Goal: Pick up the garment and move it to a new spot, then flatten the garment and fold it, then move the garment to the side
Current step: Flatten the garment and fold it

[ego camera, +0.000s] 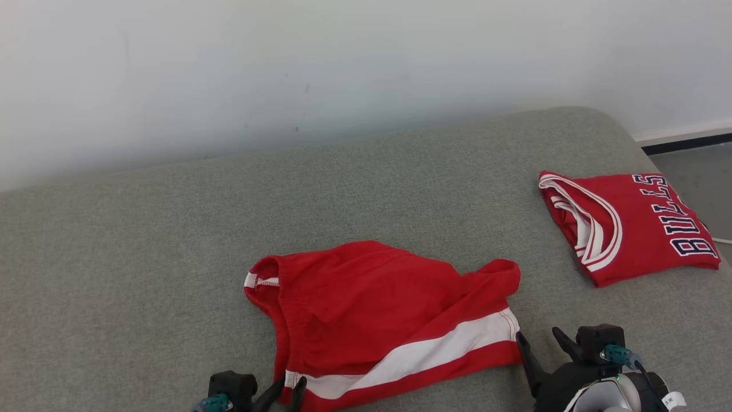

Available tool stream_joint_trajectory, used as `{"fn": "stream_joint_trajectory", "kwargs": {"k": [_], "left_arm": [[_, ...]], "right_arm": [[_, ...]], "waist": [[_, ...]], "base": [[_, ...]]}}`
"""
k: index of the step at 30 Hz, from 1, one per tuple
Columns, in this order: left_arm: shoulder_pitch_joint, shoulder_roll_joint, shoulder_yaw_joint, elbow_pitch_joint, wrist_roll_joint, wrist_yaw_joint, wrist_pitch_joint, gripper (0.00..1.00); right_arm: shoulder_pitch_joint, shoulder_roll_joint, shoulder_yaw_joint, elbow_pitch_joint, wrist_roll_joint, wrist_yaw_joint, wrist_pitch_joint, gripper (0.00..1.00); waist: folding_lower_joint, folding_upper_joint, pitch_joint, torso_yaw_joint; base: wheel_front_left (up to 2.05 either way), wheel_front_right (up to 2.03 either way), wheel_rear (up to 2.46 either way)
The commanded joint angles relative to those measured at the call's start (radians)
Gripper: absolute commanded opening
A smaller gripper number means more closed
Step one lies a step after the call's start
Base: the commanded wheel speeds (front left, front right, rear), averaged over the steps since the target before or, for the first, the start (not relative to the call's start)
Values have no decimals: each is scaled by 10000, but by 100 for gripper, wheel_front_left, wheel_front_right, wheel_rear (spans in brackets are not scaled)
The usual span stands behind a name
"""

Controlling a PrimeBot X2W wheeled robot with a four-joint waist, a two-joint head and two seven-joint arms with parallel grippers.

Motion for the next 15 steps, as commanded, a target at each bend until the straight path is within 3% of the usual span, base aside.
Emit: {"fn": "stream_joint_trajectory", "kwargs": {"k": [1,2,3,15], "left_arm": [[-155,0,-24,112,-27,20,-66,39],[-202,-10,-36,163,-29,20,-83,12],[-255,-12,-47,205,-25,22,-102,0],[-682,89,-75,483,-66,89,-331,0]], "right_arm": [[-129,2,50,126,95,-27,-49,100],[-166,-15,61,210,136,-27,-47,100],[-214,-21,71,280,212,-27,-36,100],[-1199,99,555,1202,1720,-27,950,100]], "waist": [[-1,0,33,-21],[-1,0,50,-27],[-1,0,80,-28],[-1,0,496,264]], "base": [[0,0,0],[0,0,0],[0,0,0],[0,0,0]]}}
